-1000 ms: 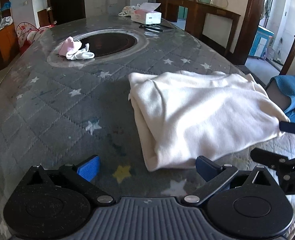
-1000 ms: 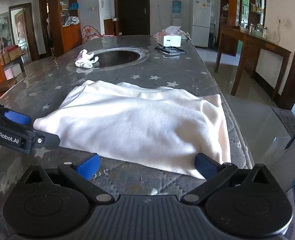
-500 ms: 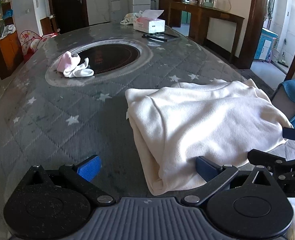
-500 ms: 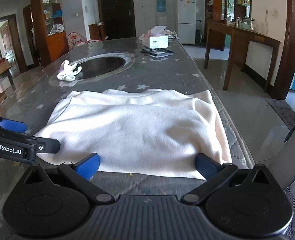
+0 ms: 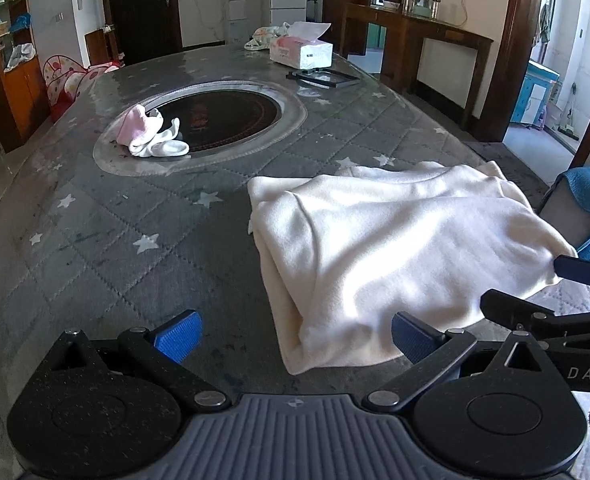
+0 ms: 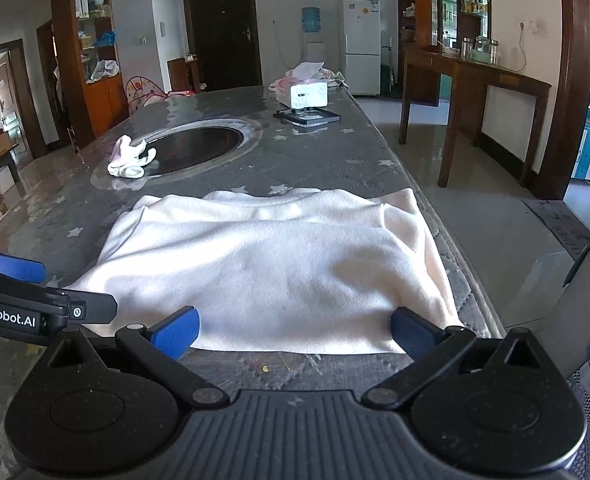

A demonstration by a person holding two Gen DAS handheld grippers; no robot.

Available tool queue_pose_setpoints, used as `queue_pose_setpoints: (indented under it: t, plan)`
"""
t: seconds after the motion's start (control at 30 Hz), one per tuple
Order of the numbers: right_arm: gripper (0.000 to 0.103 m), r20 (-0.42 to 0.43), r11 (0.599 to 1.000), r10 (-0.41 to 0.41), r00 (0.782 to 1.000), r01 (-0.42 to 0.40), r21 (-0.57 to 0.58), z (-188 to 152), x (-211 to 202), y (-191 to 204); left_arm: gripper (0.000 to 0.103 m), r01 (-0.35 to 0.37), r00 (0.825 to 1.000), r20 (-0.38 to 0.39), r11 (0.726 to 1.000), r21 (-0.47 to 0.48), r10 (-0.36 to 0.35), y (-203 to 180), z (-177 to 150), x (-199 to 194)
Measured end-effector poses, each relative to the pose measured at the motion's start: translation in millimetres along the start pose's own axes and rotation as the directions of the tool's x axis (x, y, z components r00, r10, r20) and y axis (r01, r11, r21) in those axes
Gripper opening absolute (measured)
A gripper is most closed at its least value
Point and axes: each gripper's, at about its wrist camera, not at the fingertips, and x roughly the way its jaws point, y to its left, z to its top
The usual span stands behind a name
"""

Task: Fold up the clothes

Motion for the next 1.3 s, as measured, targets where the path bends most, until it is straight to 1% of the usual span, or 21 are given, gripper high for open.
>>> queue_pose_setpoints:
  t: [0.1, 0.23, 0.4, 0.53, 0.83, 1.3]
  plan:
    - [0.103, 0.007, 1.000, 0.001, 1.000, -0.001, -0.010, 1.3, -4.9, 1.1, 0.103, 0.002, 1.000, 0.002, 1.000, 0.003, -0.002, -3.0, -1.3, -4.6]
    - [0.103, 0.025, 1.000, -0.018, 1.000, 0.019, -0.025, 1.5, -12.3, 2.4, 0.103, -0.001, 1.000, 0.003, 1.000, 0.004, 0.001, -6.1, -3.8, -9.4]
    - [0.103, 0.032, 1.000, -0.012, 0.999, 0.012, -0.006, -0.4, -17.9, 0.0, 0.103, 0.000, 1.000, 0.006, 1.000, -0.001, 0.000, -8.8, -6.5, -15.6]
    - [0.103, 0.036, 1.000, -0.021, 0.999, 0.021, 0.006, -3.1, -21.8, -1.7, 0.103, 0.003, 1.000, 0.009, 1.000, 0.004, -0.003, -12.5, -9.8, -20.1]
    - [0.103, 0.024, 0.999, -0.038, 0.999, 0.038, 0.001, -7.4, -27.0, 0.1, 0.103, 0.009, 1.000, 0.019, 1.000, 0.016, -0.009, -18.6, -17.3, -29.4]
    - [0.103, 0.049, 0.999, -0.038, 0.998, 0.038, 0.008, -15.2, -42.9, 3.8, 0.103, 0.006, 0.999, 0.049, 1.000, 0.012, -0.006, -19.6, -26.6, -45.0]
